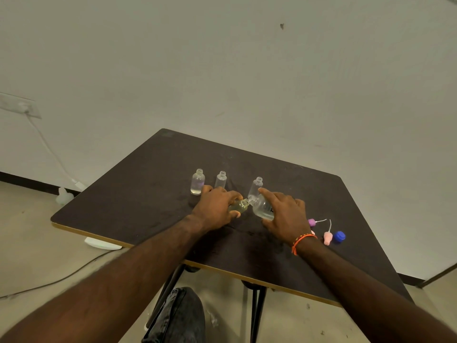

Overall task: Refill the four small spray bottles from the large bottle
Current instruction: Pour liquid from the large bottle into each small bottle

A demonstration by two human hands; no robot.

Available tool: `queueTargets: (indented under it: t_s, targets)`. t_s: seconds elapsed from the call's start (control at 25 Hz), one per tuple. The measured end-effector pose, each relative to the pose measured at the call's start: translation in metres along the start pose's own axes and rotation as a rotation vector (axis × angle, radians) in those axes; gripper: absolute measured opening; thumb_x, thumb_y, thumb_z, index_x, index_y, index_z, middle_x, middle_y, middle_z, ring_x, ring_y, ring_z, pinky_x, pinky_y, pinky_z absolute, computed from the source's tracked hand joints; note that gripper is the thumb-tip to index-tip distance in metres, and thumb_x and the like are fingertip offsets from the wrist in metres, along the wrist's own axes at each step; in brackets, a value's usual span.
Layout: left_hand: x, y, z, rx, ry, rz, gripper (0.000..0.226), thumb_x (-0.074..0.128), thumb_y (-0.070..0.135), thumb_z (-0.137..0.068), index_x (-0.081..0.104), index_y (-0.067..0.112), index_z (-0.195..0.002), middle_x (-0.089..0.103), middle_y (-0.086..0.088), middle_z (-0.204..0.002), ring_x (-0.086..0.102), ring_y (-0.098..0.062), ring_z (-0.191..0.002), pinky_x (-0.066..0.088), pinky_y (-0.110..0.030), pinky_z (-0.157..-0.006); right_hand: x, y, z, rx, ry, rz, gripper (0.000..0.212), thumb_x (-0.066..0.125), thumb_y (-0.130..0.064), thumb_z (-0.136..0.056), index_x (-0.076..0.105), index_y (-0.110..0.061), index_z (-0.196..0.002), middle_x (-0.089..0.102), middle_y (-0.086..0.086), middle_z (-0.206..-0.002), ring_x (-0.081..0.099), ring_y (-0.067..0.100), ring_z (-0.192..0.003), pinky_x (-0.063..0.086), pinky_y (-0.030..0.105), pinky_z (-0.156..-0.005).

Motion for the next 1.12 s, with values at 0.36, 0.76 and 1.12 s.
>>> queueTargets:
  t_s: [0.36,0.76,1.12]
  targets:
    - [0.001,0.002,-0.005,0.047,-0.011,-0.046,0.050,0.072,0.050,-0.089,0.059,0.035,-0.135,0.070,0.011,-0.113,0.057,-0.012,-0.116,0.027,-0.041,-0.107,-0.008,-0.001,-0.005,-0.038,0.006,0.113,0.078,0.071,-0.032,-0.078,0.036,-0.039,-0.148,0.057,-0.006,-0.134,0.052,0.024,-0.122,0.034,0.046,-0.099]
    - [0.000,0.002,-0.005,0.038,-0.010,-0.035,0.051,0.071,0.050,-0.090,0.059,0.033,-0.136,0.069,0.007,-0.117,0.057,-0.014,-0.115,0.026,-0.040,-0.109,-0.011,-0.002,-0.008,-0.073,0.030,0.146,0.079,0.072,-0.027,-0.077,0.038,-0.037,-0.148,0.058,-0.005,-0.132,0.053,0.025,-0.120,0.032,0.047,-0.100]
    - [-0.002,0.002,-0.005,0.015,-0.026,-0.022,0.051,0.072,0.050,-0.089,0.059,0.033,-0.136,0.070,0.007,-0.118,0.057,-0.014,-0.117,0.025,-0.041,-0.109,-0.009,0.001,-0.009,-0.042,0.007,0.103,0.080,0.072,-0.029,-0.080,0.034,-0.037,-0.150,0.054,-0.005,-0.140,0.049,0.025,-0.126,0.031,0.047,-0.104]
Point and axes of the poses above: each hand's wrist, its own z-axis away from the middle knuckle, its own x-axis out of the palm, y = z × x, the point moved 3 cm from there along -z, towards the middle knuckle
